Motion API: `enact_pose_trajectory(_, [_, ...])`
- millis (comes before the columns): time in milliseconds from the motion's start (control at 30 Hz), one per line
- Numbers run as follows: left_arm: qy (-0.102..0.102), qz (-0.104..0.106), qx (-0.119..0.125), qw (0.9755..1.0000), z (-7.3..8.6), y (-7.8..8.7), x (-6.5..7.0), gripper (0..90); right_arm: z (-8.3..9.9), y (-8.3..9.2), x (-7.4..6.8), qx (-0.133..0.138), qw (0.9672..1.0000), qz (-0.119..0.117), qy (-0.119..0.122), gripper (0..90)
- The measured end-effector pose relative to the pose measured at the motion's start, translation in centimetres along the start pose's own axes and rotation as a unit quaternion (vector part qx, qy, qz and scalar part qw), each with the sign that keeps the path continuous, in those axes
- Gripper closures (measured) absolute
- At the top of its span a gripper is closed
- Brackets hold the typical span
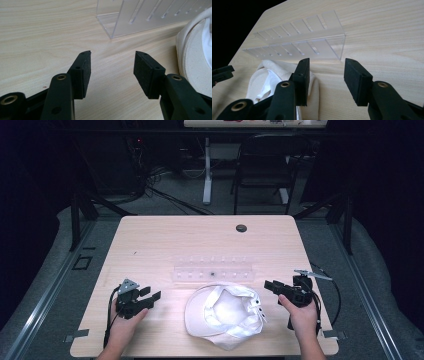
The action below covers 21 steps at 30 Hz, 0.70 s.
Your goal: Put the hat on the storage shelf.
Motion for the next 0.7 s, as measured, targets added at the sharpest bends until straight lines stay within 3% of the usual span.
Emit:
enact_pose_trajectory(100, [-0.001,0.0,0.002,1.0,0.0,-0.2,0.1,48.5,0.1,0.0,-0.3,-0.003,0.9999,0.006,0.012,54.6])
enact_pose_trajectory(133, [-0.004,0.005,-0.001,1.0,0.0,-0.3,0.4,48.5,0.3,0.0,-0.8,-0.017,0.9997,0.006,0.018,53.5])
enact_pose_trajectory(233, [-0.007,0.005,0.0,1.0,-0.1,-0.4,0.6,49.1,0.8,0.2,-2.4,-0.049,0.9979,-0.041,-0.007,53.3])
enact_pose_trajectory(433, [-0.017,0.011,0.0,0.9998,-0.1,-0.4,1.3,49.2,0.6,0.7,-4.5,-0.052,0.9975,-0.048,0.0,51.2])
enact_pose_trajectory(467, [-0.021,0.01,-0.002,0.9997,-0.1,-0.4,1.3,49.1,1.0,0.9,-5.1,-0.069,0.9966,-0.045,0.008,51.3])
enact_pose_trajectory(533, [-0.019,0.009,0.0,0.9998,-0.2,-0.4,1.2,49.0,1.1,0.9,-5.2,-0.078,0.9961,-0.04,0.014,51.0])
enact_pose_trajectory(633, [-0.015,0.004,0.003,0.9999,-0.2,-0.3,1.1,47.9,1.3,1.1,-5.1,-0.097,0.9945,-0.008,0.04,49.9])
enact_pose_trajectory(700, [-0.013,0.004,0.003,0.9999,-0.2,-0.3,1.0,47.6,1.4,1.2,-5.2,-0.111,0.9927,0.001,0.048,50.5])
Point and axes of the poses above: each handheld gripper's, and its own axes: y roughly backward along the jaws, z roughly out of its underside, x roughly to its right, the point moved 10 cm from there along -y, roughly forward along the jaws, and after that the axes turned 11 degrees about -y, right-handed, at the moved point
